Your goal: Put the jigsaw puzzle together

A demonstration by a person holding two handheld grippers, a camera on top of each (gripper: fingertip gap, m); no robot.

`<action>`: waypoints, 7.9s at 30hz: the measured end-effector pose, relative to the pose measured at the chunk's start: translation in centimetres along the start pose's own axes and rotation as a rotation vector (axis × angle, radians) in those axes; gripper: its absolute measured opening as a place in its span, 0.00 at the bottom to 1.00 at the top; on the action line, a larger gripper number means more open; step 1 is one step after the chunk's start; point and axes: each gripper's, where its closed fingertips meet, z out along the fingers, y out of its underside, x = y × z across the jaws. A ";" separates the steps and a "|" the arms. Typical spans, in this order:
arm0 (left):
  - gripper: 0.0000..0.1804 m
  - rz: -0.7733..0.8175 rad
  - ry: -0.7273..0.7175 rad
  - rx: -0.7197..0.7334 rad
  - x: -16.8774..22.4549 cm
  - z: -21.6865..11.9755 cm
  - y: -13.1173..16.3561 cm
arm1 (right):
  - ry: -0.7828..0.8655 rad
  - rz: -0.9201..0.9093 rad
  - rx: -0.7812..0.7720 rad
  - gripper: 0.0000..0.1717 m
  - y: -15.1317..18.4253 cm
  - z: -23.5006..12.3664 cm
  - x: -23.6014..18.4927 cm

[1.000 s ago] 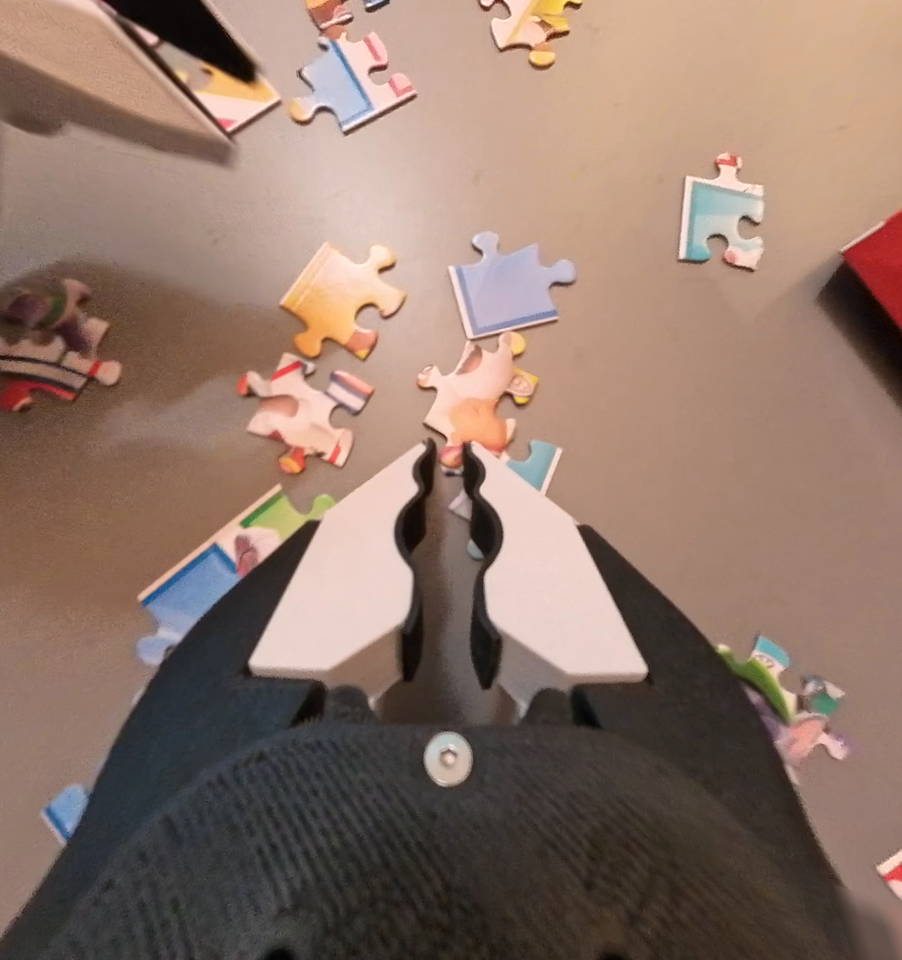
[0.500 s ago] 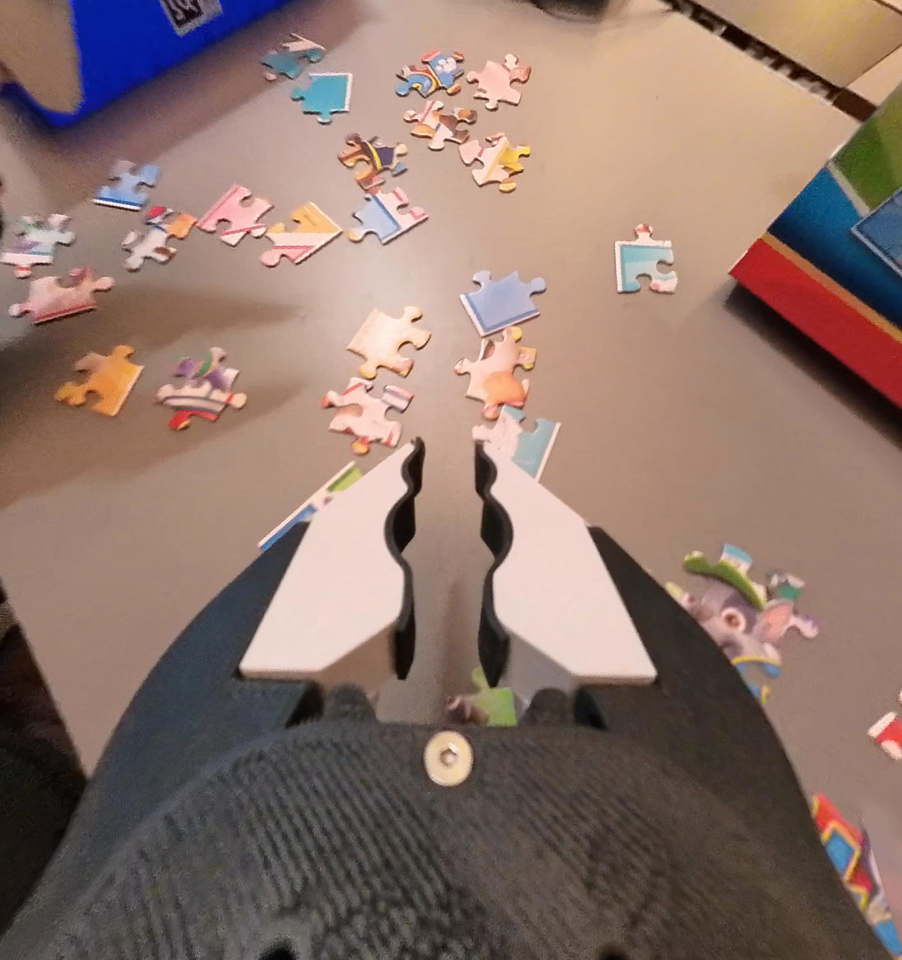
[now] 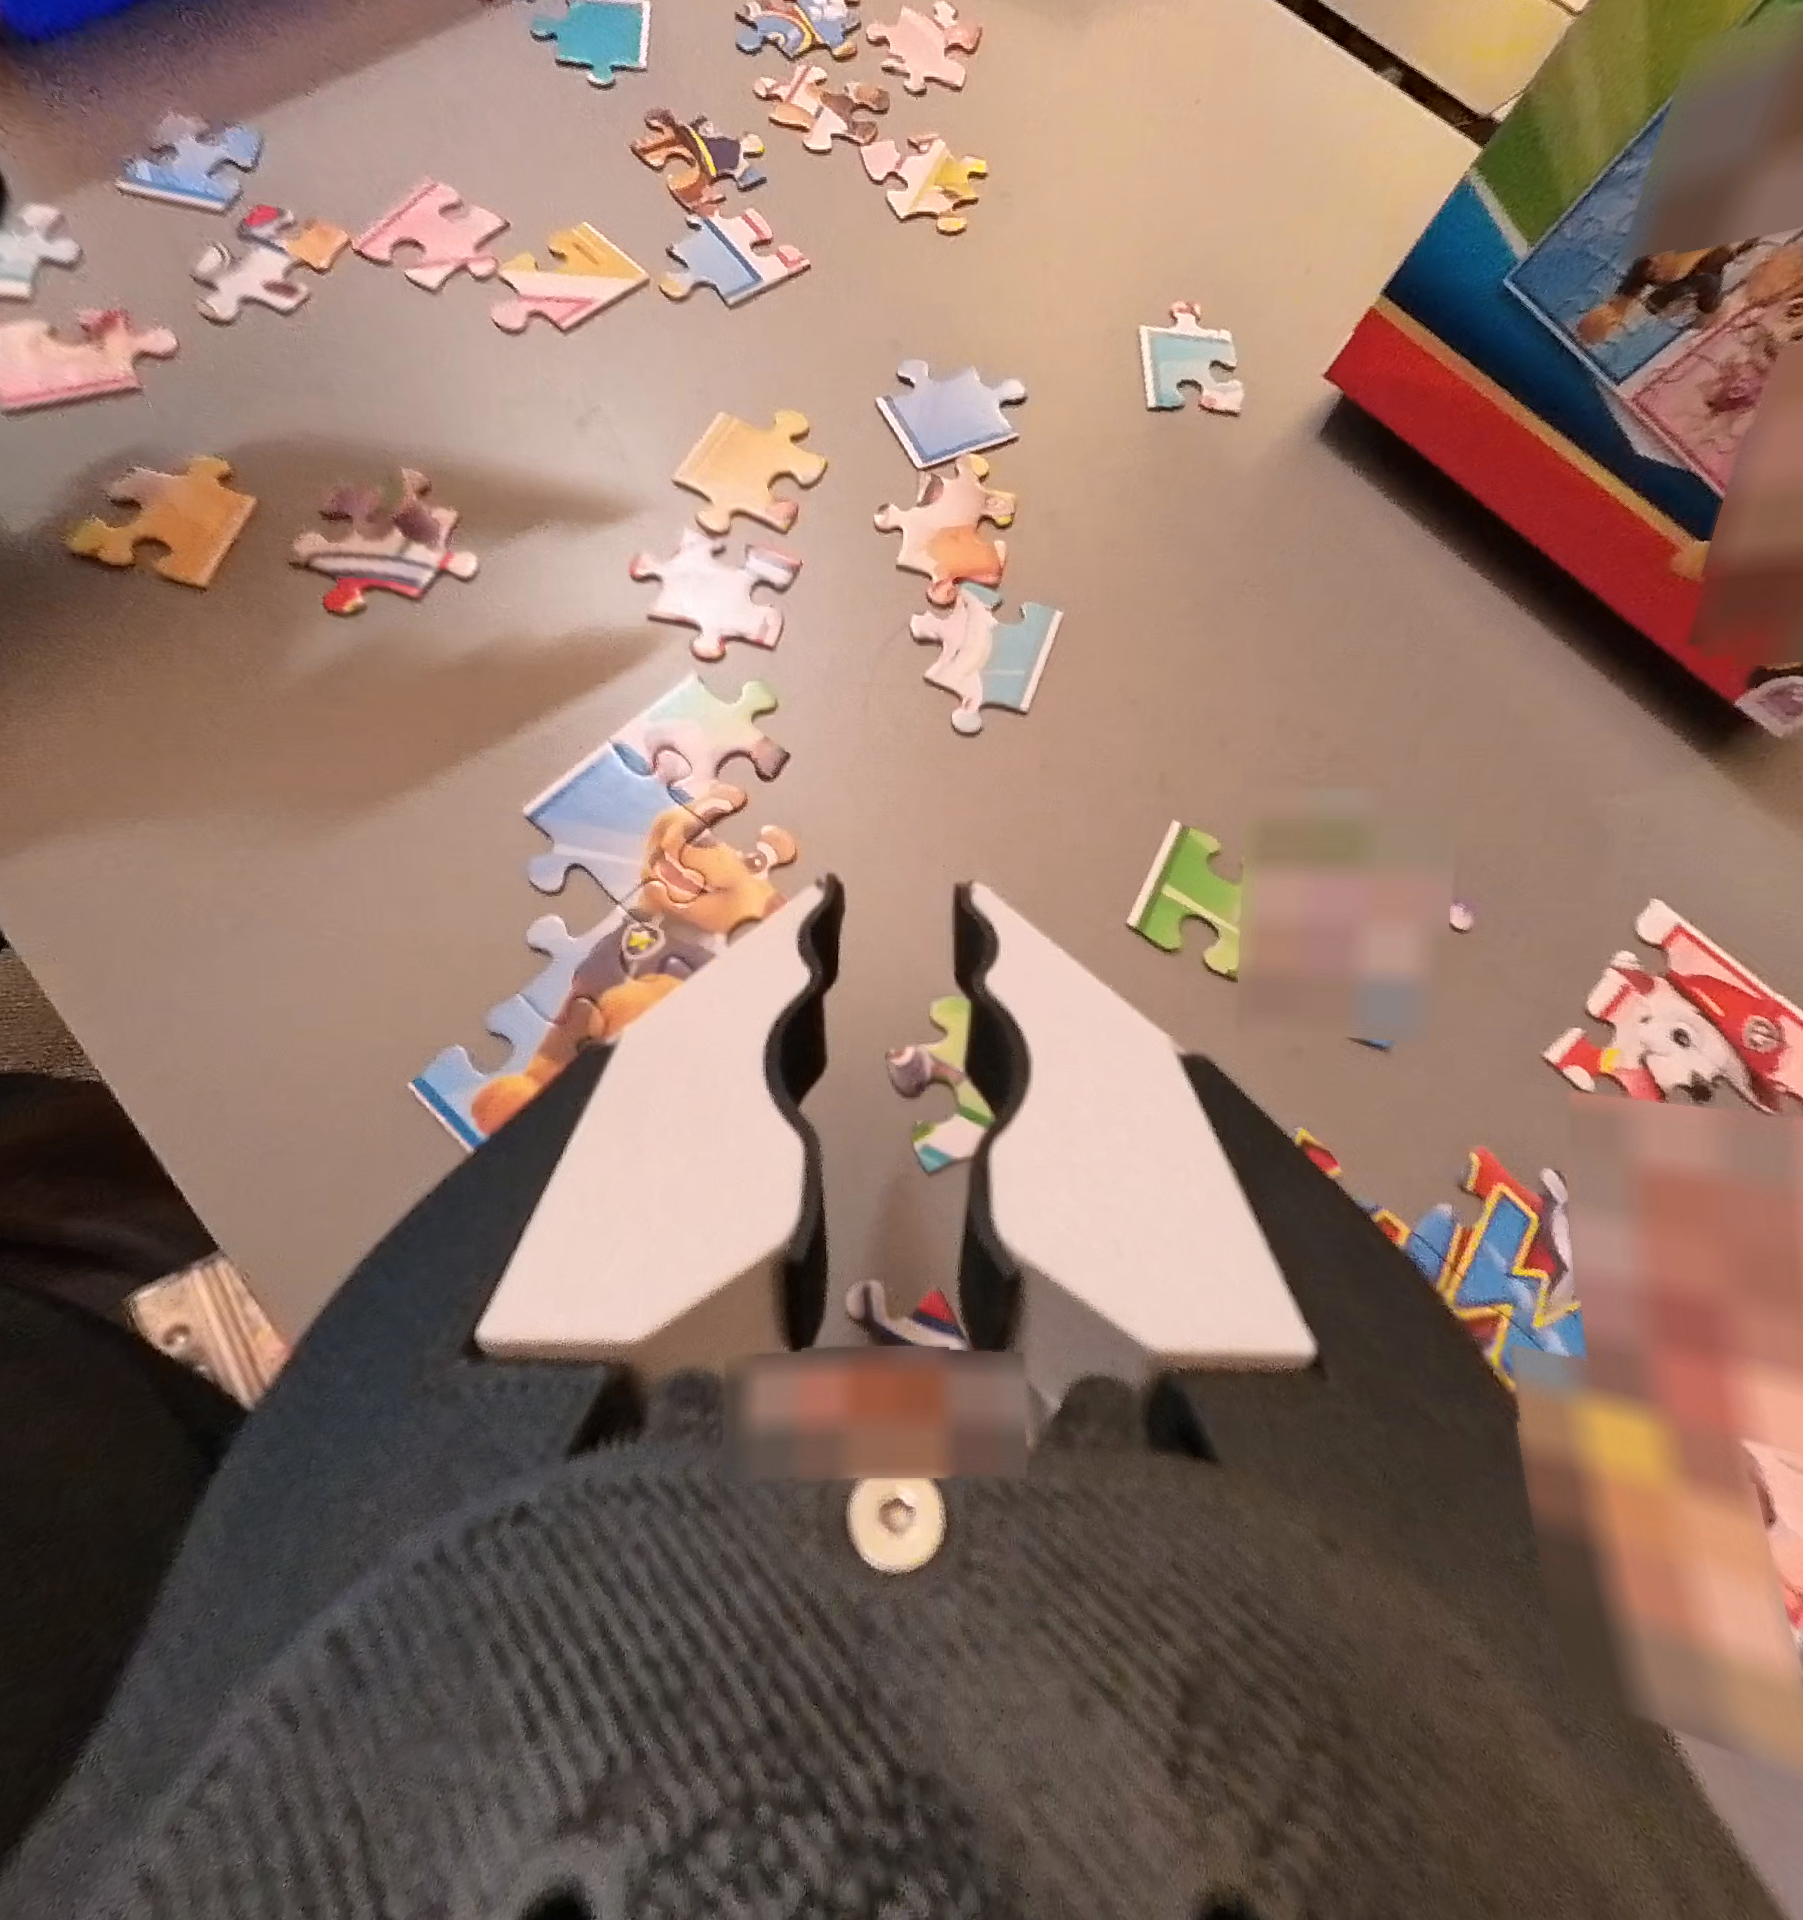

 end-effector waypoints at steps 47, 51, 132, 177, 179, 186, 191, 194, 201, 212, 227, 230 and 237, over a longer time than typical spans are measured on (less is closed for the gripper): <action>0.16 0.195 -0.209 -0.157 -2.2 0.3 2.0 | 0.269 0.101 0.100 0.11 1.5 -5.8 9.3; 0.16 0.203 -0.213 -0.180 -2.0 0.8 2.6 | 0.269 0.102 0.097 0.11 1.8 -5.9 9.4; 0.09 0.334 -0.704 -0.480 -8.5 -11.4 2.4 | 0.151 -0.100 0.059 0.00 -0.9 -0.7 2.2; 0.00 0.255 -0.670 -0.132 -12.4 -6.2 0.7 | -0.404 -0.191 -0.006 0.21 -16.9 20.9 -6.2; 0.00 0.251 -0.662 -0.132 -12.6 -6.2 0.9 | -0.382 -0.213 -0.046 0.23 -17.2 23.7 -6.3; 0.00 0.241 -0.614 -0.096 -12.0 -6.0 0.2 | -0.361 -0.184 -0.109 0.29 -16.3 27.8 -7.2; 0.00 0.203 -0.585 -0.066 -11.9 -6.4 -0.1 | -0.349 -0.246 -0.121 0.26 -16.1 27.6 -8.3; 0.00 0.195 -0.575 -0.050 -11.7 -6.5 -0.4 | -0.352 -0.245 -0.122 0.26 -16.0 27.5 -8.6; 0.00 0.215 -0.570 -0.039 -10.9 -6.6 -0.9 | -0.404 -0.224 -0.115 0.04 -16.0 26.7 -8.5; 0.00 0.211 -0.544 -0.055 -10.8 -5.6 -0.4 | -0.416 -0.270 -0.092 0.12 -17.1 23.6 -7.6; 0.03 0.149 -0.532 -0.169 -12.6 -5.5 2.1 | -0.436 -0.211 -0.087 0.18 -15.8 23.9 -8.8; 0.03 0.121 -0.535 -0.161 -12.9 -5.7 2.2 | -0.438 -0.183 -0.089 0.17 -15.7 23.9 -8.5; 0.05 0.085 -0.508 -0.153 -12.9 -5.7 2.3 | -0.416 -0.181 -0.104 0.18 -15.4 24.5 -8.4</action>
